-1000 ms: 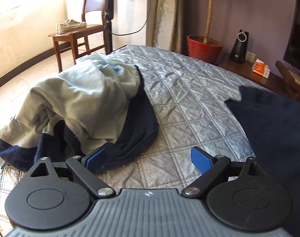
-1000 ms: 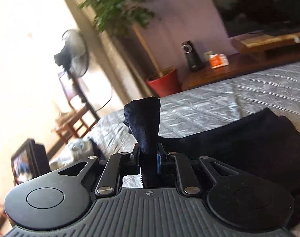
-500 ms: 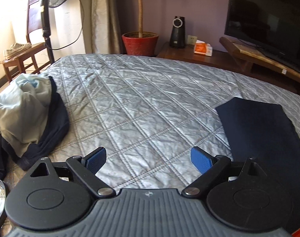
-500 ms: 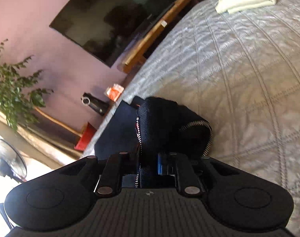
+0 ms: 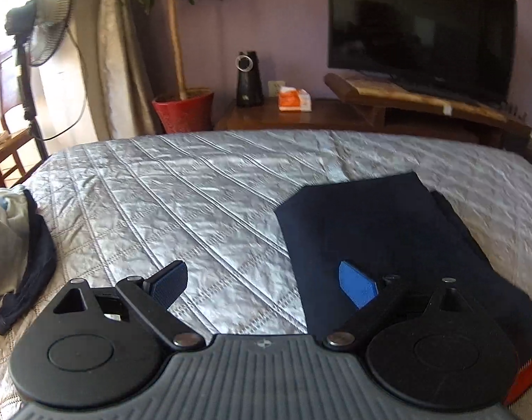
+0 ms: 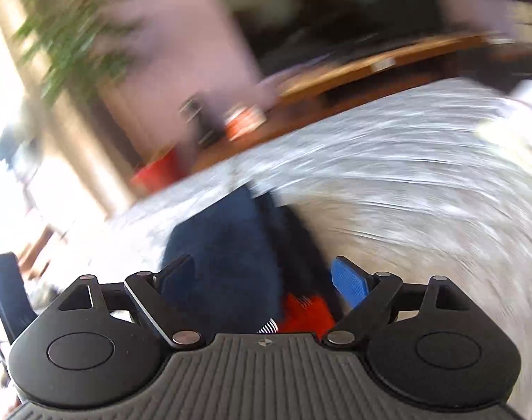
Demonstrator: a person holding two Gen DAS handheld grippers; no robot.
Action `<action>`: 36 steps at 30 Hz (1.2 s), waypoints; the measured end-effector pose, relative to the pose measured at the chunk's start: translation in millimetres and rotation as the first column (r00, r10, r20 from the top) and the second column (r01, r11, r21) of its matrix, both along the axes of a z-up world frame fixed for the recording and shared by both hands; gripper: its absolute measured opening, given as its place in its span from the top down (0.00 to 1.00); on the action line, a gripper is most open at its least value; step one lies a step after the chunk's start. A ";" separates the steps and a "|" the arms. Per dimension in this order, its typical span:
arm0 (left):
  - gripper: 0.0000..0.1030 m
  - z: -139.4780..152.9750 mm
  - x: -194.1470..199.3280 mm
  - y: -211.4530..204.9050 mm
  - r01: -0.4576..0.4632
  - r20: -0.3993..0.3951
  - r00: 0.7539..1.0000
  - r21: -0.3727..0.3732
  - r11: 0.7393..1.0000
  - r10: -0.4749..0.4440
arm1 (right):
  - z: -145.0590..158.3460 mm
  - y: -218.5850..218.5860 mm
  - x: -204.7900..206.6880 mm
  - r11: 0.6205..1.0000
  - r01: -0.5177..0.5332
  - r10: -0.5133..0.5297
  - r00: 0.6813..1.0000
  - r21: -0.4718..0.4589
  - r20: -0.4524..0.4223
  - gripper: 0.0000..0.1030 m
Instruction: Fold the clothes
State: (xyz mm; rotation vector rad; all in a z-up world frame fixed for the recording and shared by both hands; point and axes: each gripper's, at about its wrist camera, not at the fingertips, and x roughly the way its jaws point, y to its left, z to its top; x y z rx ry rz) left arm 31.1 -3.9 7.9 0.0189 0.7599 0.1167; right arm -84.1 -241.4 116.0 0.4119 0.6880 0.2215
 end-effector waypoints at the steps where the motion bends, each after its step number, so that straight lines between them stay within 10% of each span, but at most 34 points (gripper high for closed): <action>1: 0.08 -0.2 0.6 -0.6 -0.003 0.000 1.000 0.005 1.000 0.003 | -1.5 -5.6 18.6 0.999 -0.052 0.053 0.998 0.018 -0.044 0.14; 10: 0.12 -2.2 6.2 -6.2 -0.029 -0.004 1.000 0.051 0.998 0.029 | -55.2 -26.7 101.1 0.942 -0.294 0.334 0.864 0.161 -0.376 0.12; 15: 0.13 -8.4 2.7 -20.8 0.031 -0.034 0.999 0.140 0.990 -0.027 | -68.0 -23.6 114.9 0.885 -0.320 0.432 0.835 0.338 -0.341 0.00; 24: 0.10 -18.2 7.1 -27.3 0.050 -0.027 0.999 0.232 0.971 -0.045 | -85.9 -13.3 149.0 0.691 -0.497 0.683 0.686 0.525 -0.249 0.01; 28: 0.10 -20.5 9.5 -28.7 0.051 -0.035 0.998 0.233 0.971 -0.044 | -85.3 -13.0 158.5 0.702 -0.482 0.665 0.708 0.524 -0.239 0.01; 33: 0.11 -22.8 9.7 -31.7 0.056 -0.042 0.998 0.241 0.969 -0.047 | -88.5 26.1 160.6 0.644 -0.521 0.736 0.622 0.561 -0.267 0.01; 36: 0.11 -22.7 10.3 -27.7 0.048 -0.049 0.998 0.217 0.975 -0.038 | -91.8 31.4 166.3 0.648 -0.485 0.726 0.627 0.587 -0.283 0.03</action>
